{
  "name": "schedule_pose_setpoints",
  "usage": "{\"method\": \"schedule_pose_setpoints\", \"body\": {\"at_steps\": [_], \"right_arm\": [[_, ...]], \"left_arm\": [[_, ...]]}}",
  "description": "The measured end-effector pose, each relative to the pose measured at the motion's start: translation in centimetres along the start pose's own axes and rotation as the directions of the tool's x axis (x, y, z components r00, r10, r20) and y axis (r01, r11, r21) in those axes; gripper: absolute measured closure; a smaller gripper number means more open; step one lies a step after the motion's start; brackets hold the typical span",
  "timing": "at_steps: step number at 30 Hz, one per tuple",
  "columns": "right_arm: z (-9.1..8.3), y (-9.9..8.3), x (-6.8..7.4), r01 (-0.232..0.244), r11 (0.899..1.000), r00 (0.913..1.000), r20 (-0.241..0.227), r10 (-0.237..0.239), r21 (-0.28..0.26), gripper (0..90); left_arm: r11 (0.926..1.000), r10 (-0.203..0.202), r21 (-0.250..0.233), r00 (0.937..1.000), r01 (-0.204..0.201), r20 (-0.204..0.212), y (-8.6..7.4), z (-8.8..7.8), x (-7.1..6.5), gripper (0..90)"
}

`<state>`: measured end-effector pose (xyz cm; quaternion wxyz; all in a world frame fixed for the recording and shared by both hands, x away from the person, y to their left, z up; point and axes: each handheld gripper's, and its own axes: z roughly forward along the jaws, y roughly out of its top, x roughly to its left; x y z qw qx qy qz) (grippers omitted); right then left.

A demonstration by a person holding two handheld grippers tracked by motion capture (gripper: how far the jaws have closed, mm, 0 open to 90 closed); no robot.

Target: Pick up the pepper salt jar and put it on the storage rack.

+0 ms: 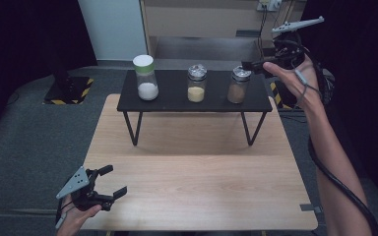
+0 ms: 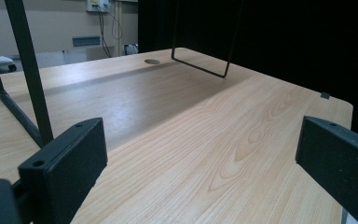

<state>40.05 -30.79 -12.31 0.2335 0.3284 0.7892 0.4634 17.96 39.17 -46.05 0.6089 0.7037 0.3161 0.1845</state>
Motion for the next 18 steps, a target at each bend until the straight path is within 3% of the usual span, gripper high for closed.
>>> {"method": "schedule_pose_setpoints", "body": {"at_steps": [18], "right_arm": [[-4.0,-3.9,1.0,0.033,0.997,0.9988,-0.034,-0.036,-0.076,12.7]], "left_arm": [[1.0,0.0,0.003,1.0,0.0,-0.001,0.0,0.0,0.0,0.7]]}}
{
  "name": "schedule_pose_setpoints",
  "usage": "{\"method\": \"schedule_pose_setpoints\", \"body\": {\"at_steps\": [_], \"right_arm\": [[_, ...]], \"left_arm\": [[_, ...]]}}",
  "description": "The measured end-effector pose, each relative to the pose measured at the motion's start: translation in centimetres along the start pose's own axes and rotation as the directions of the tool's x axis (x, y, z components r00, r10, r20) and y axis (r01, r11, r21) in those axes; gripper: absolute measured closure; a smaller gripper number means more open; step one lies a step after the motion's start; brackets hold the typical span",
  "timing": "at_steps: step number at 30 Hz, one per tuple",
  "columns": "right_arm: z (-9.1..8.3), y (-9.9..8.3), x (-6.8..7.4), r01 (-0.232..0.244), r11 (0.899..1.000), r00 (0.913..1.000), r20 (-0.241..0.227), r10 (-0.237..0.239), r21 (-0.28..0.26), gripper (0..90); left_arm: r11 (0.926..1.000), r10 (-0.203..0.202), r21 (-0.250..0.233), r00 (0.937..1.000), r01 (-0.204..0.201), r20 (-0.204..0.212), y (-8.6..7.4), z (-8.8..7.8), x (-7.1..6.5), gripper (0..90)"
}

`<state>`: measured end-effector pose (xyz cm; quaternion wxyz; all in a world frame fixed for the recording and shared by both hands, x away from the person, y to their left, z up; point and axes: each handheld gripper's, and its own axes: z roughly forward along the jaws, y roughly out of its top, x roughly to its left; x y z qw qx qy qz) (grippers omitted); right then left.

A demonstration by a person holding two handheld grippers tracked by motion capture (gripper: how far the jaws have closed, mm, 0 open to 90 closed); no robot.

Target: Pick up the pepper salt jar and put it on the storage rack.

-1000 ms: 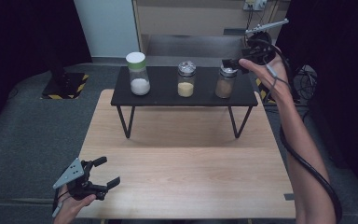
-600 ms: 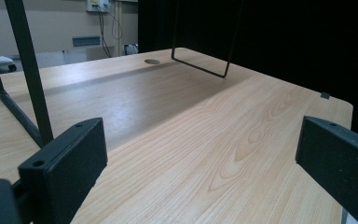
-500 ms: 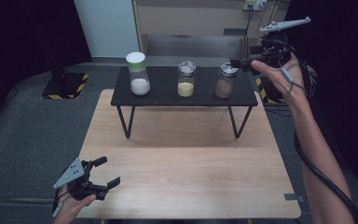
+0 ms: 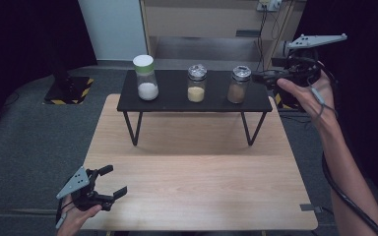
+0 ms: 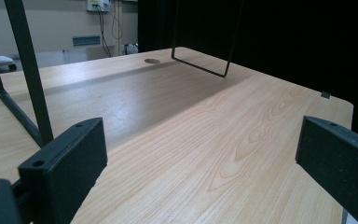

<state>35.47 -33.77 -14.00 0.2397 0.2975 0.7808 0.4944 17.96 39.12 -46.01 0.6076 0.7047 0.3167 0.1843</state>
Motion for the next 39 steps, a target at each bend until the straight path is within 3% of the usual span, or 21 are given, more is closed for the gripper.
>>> {"method": "schedule_pose_setpoints", "body": {"at_steps": [15,22,39], "right_arm": [[-2.2,-3.9,1.4,0.016,0.999,0.9982,-0.057,-0.019,-0.05,11.6],[-2.6,-6.2,1.6,-0.006,0.998,0.9963,-0.086,0.0,-0.069,10.1],[-4.2,-12.0,3.7,-0.009,0.994,0.9961,-0.089,0.0,-0.108,5.8]], "left_arm": [[1.0,-0.002,0.001,1.0,0.002,-0.004,0.0,0.0,0.0,0.7],[1.0,-0.001,0.002,1.0,0.001,-0.006,0.0,0.0,-0.1,0.6],[1.0,0.004,0.005,1.0,-0.004,-0.008,0.1,0.0,-0.2,0.6]]}}
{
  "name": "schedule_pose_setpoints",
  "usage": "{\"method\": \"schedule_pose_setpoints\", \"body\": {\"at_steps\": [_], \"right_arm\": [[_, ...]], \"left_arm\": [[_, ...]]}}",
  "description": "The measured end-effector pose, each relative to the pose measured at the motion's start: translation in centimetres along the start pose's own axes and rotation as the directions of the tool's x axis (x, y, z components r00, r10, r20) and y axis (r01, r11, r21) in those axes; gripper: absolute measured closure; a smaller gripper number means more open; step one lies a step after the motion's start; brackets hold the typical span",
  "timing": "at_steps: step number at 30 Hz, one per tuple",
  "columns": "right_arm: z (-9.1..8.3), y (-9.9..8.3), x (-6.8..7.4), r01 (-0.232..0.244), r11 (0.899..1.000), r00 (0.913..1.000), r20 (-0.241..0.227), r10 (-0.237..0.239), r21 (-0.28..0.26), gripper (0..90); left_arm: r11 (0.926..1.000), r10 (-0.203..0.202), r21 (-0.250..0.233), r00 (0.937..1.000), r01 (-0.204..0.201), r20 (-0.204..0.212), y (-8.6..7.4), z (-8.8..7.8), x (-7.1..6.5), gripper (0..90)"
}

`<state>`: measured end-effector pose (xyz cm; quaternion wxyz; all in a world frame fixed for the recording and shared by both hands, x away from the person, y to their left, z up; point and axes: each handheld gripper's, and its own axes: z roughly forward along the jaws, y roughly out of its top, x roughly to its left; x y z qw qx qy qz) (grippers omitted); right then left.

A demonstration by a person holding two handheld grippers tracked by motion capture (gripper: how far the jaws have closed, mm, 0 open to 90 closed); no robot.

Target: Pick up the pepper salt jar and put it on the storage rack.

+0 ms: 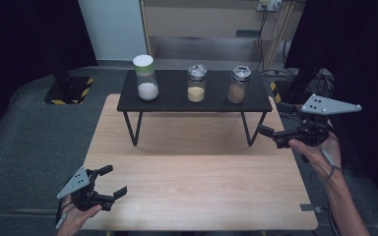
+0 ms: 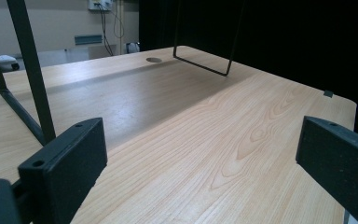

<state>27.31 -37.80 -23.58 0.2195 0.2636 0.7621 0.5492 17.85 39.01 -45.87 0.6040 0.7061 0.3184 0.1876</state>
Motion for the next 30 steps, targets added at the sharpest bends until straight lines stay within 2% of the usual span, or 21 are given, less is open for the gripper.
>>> {"method": "schedule_pose_setpoints", "body": {"at_steps": [9,13,19,21,24,26,30], "right_arm": [[-0.7,-3.1,0.9,-0.001,1.0,1.0,-0.01,0.001,-0.016,2.9],[-0.8,-4.7,1.4,0.004,0.999,0.9999,-0.016,-0.004,-0.043,1.9],[-0.5,-6.5,2.0,-0.009,1.0,0.9993,-0.035,0.008,-0.019,1.9],[-0.5,-7.4,2.1,-0.029,0.999,0.9985,-0.047,0.028,-0.032,2.0],[-0.7,-8.4,2.8,-0.012,1.0,0.9992,-0.038,0.011,-0.022,2.1],[-0.8,-9.2,2.8,-0.03,0.999,0.9985,-0.047,0.028,-0.026,1.9],[-0.9,-11.0,3.2,-0.035,0.999,0.9982,-0.05,0.033,-0.038,2.0]], "left_arm": [[1.0,0.002,0.0,1.0,-0.002,-0.003,0.0,0.0,0.0,0.6],[1.0,0.002,-0.001,1.0,-0.002,-0.004,0.0,0.0,-0.1,0.5],[1.0,0.001,-0.004,1.0,-0.001,-0.006,0.0,-0.1,-0.1,0.1],[1.0,-0.001,-0.007,1.0,0.001,-0.007,0.0,-0.1,-0.1,0.0],[1.0,-0.001,-0.008,1.0,0.001,-0.009,-0.1,-0.1,-0.1,0.0],[1.0,0.0,-0.007,1.0,0.0,-0.008,0.0,-0.1,-0.1,0.0],[1.0,0.001,-0.006,1.0,-0.001,-0.007,0.0,-0.1,-0.1,0.0]]}}
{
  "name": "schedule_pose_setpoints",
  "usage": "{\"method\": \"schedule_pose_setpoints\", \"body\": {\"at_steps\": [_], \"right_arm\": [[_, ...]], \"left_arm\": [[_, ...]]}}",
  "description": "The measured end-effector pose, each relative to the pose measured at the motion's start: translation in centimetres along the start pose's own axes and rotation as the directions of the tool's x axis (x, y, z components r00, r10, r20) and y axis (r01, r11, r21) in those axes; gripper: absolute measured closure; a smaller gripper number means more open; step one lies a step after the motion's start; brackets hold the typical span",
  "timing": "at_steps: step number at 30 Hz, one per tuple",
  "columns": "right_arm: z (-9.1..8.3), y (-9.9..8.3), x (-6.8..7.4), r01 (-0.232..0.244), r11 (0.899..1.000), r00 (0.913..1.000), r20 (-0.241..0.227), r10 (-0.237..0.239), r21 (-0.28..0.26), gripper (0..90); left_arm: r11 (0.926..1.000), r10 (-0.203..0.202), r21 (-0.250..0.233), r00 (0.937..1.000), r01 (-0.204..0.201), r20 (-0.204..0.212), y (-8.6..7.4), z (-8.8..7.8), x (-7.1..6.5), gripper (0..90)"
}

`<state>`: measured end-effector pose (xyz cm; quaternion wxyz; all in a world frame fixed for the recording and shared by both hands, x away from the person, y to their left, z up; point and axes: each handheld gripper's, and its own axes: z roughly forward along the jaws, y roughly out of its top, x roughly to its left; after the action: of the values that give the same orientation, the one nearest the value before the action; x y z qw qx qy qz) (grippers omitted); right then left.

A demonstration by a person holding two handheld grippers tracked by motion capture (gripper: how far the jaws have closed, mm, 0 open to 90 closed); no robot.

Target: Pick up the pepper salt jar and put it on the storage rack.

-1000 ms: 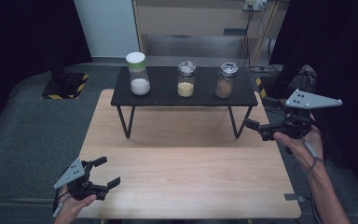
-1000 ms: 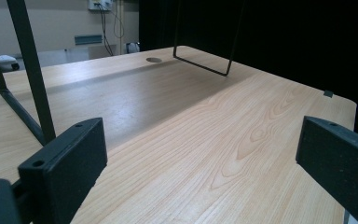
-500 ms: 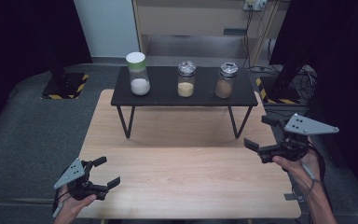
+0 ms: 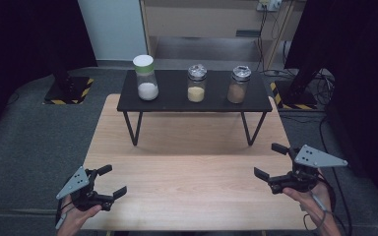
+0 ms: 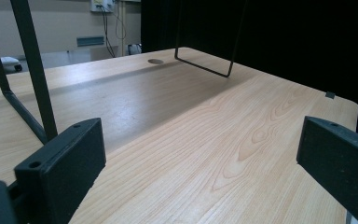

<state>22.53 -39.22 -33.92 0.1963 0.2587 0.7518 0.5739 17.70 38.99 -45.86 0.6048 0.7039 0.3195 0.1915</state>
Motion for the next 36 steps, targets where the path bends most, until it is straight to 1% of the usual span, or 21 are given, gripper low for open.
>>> {"method": "schedule_pose_setpoints", "body": {"at_steps": [2,5,10,13,17,18,25,30,32,36], "right_arm": [[-0.1,-0.8,0.3,0.003,1.0,1.0,0.004,-0.003,-0.006,2.0],[-0.1,-1.9,0.4,-0.014,1.0,0.9999,-0.009,0.014,-0.012,2.0],[0.1,-3.4,0.8,-0.023,1.0,0.9996,-0.018,0.023,-0.009,2.0],[0.1,-3.9,0.9,-0.031,1.0,0.9994,-0.018,0.031,-0.003,2.1],[0.2,-4.4,1.0,-0.042,0.999,0.9988,-0.025,0.042,-0.008,2.2],[0.2,-4.6,1.0,-0.038,0.999,0.999,-0.023,0.038,-0.012,2.2],[0.4,-5.5,1.0,-0.06,0.998,0.998,-0.019,0.06,-0.009,2.3],[0.4,-6.0,1.2,-0.066,0.998,0.9978,-0.006,0.066,-0.003,2.4],[0.4,-6.3,1.1,-0.08,0.997,0.9968,-0.009,0.08,-0.005,2.4],[0.4,-6.9,1.1,-0.094,0.996,0.9956,0.001,0.094,-0.01,2.3]], "left_arm": [[1.0,0.0,0.001,1.0,0.0,0.0,0.0,0.0,0.0,0.0],[1.0,0.003,0.002,1.0,-0.003,0.002,0.0,0.0,0.0,0.0],[1.0,0.0,-0.001,1.0,0.0,0.004,0.0,0.0,0.0,0.0],[1.0,0.001,0.0,1.0,-0.001,0.004,0.0,0.0,0.0,0.0],[1.0,0.001,0.0,1.0,-0.001,0.005,0.0,0.0,0.0,0.0],[1.0,0.0,-0.001,1.0,0.0,0.004,0.0,0.0,0.0,0.0],[1.0,-0.001,-0.005,1.0,0.001,0.006,0.0,0.0,0.1,0.0],[0.9999,-0.005,-0.012,0.9999,0.005,0.01,-0.1,0.1,0.1,0.0],[0.9999,-0.005,-0.015,0.9999,0.005,0.011,-0.1,0.1,0.1,0.0],[0.9998,-0.004,-0.018,0.9999,0.004,0.012,-0.1,0.1,0.1,0.0]]}}
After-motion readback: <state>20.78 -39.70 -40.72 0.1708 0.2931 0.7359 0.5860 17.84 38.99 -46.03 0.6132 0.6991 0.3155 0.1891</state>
